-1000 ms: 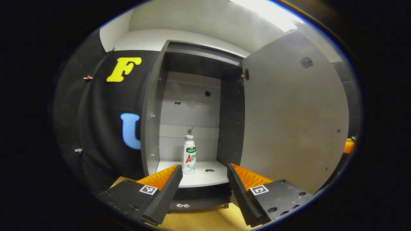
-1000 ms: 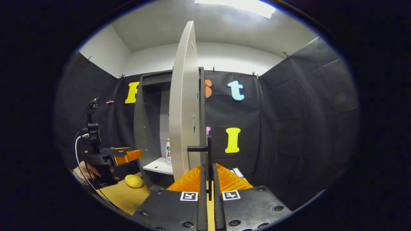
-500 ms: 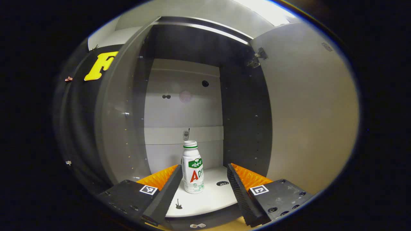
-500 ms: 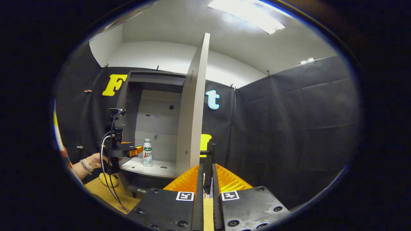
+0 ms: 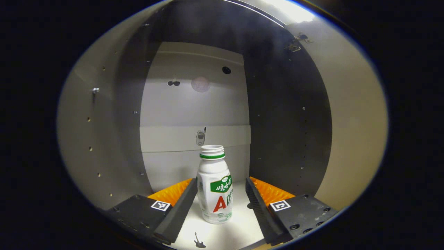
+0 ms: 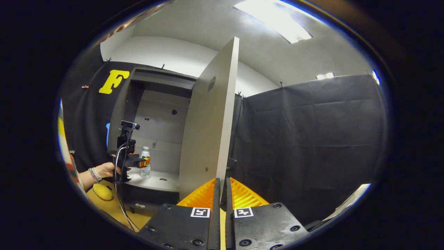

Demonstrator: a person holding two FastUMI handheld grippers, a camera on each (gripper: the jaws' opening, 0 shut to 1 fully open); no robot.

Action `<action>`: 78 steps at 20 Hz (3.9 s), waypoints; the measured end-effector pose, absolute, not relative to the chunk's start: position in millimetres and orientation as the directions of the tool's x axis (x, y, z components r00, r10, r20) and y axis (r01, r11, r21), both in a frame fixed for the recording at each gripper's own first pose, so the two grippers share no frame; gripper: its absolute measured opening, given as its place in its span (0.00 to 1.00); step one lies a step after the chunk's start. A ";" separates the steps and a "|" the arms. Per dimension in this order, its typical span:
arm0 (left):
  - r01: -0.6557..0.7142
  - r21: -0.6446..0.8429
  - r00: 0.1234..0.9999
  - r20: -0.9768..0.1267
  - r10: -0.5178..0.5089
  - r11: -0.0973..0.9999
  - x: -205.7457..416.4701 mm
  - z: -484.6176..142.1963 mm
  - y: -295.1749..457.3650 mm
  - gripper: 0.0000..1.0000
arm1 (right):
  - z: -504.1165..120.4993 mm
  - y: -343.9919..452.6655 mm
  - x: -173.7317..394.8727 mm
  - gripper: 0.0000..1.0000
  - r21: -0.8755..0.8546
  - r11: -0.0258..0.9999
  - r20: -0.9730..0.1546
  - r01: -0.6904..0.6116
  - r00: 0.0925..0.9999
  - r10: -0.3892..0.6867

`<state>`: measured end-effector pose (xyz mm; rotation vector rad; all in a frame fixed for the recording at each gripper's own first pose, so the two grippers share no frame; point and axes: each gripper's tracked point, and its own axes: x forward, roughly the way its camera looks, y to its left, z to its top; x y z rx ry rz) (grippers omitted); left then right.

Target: Open the cabinet door with the right hand, grasp the bottle in the cabinet with the left hand and place it on the coaster, then close the cabinet door with the right hand.

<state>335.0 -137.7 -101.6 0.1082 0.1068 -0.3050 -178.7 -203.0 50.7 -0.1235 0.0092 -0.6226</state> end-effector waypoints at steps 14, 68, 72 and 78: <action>0.327 0.028 0.941 -0.098 -0.323 0.945 342.8 -94.1 -148.0 0.76 | 50.9 -201.8 -182.0 0.11 -0.122 0.799 0.019 0.589 0.806 -0.591; -0.084 0.045 0.985 -0.148 0.090 0.995 -52.4 -383.6 20.1 0.77 | -269.7 35.2 -86.2 0.12 -0.027 0.955 -0.468 -0.297 0.847 0.250; -0.057 0.082 0.988 -0.142 0.068 0.995 -54.3 -384.2 13.9 0.77 | -270.2 43.6 -86.7 0.12 -0.031 0.951 -0.471 -0.308 0.844 0.258; -0.027 0.086 0.990 -0.136 0.038 0.996 -52.0 -377.0 10.3 0.94 | -266.1 44.8 -85.3 0.12 -0.031 0.954 -0.472 -0.297 0.846 0.248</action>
